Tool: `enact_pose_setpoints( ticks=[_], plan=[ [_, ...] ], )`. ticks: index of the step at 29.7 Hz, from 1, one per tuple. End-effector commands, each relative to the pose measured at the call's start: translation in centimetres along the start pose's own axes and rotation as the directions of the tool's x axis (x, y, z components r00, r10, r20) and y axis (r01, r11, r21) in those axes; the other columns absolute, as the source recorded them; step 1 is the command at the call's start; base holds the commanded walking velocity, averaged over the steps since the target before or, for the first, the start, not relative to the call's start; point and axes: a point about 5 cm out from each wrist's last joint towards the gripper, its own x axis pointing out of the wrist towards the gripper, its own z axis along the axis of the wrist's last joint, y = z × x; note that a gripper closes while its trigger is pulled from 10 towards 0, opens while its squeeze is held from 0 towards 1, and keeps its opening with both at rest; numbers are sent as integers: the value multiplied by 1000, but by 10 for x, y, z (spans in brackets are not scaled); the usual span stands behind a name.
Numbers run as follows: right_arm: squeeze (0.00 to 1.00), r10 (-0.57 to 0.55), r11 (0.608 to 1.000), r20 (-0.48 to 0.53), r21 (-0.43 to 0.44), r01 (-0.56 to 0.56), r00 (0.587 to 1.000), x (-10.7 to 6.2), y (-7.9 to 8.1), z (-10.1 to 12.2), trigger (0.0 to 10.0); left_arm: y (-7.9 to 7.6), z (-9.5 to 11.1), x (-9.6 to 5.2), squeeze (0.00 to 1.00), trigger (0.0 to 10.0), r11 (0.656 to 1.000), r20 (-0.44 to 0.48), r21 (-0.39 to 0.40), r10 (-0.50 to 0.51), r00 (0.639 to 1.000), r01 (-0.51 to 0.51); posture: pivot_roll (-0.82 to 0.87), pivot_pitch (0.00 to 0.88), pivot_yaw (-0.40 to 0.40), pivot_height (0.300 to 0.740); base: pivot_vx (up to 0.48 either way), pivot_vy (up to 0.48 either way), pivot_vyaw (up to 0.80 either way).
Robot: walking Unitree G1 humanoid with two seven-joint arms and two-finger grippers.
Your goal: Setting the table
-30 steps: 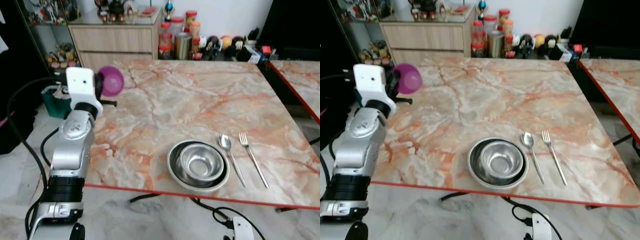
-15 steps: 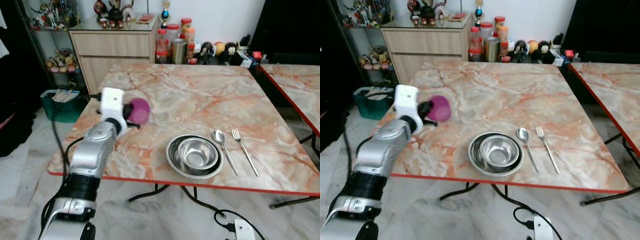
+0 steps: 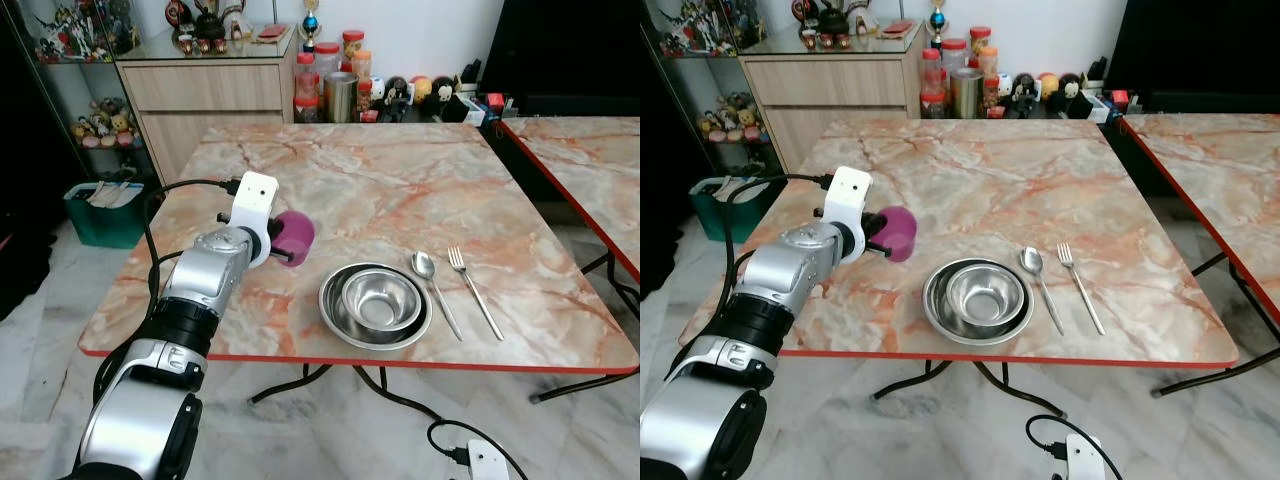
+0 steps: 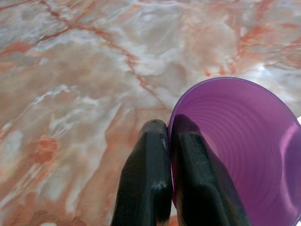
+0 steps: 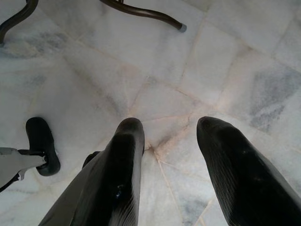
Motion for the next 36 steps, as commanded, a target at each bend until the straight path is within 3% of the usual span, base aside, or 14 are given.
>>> enact_pose_setpoints(
  ticks=[1, 12, 25, 27, 36],
  plan=[
    [0, 2, 1000, 7, 18, -3, 1000, 0, 2, 3, 10000, 7, 11, 0, 0, 10000, 1000, 7, 18, 25, 1000, -25, 73, 0, 26, 740, 0, 0, 0],
    [0, 2, 1000, 5, 20, -2, 1000, 0, 2, 3, 10000, 18, -2, 5, 0, 10000, 995, -65, -61, 80, 995, -84, 70, 0, 27, 740, 0, 0, 0],
    [0, 2, 1000, 4, 25, -2, 1000, 0, 2, 2, 10000, 10, -4, 10, 0, 10000, 987, -78, -162, 2, 997, -14, 65, 0, 33, 740, 0, 0, 0],
    [0, 2, 1000, 4, 25, -2, 1000, 0, 2, 3, 10000, 6, -3, 9, 0, 10000, 987, -77, -161, -37, 996, 25, 67, 0, 33, 740, 0, 0, 0],
    [0, 3, 1000, 5, 26, -3, 1000, 0, 2, 3, 10000, 9, -5, 10, 0, 10000, 991, -88, -134, -8, 996, -4, 67, 0, 33, 740, 0, 0, 0]
  ],
)
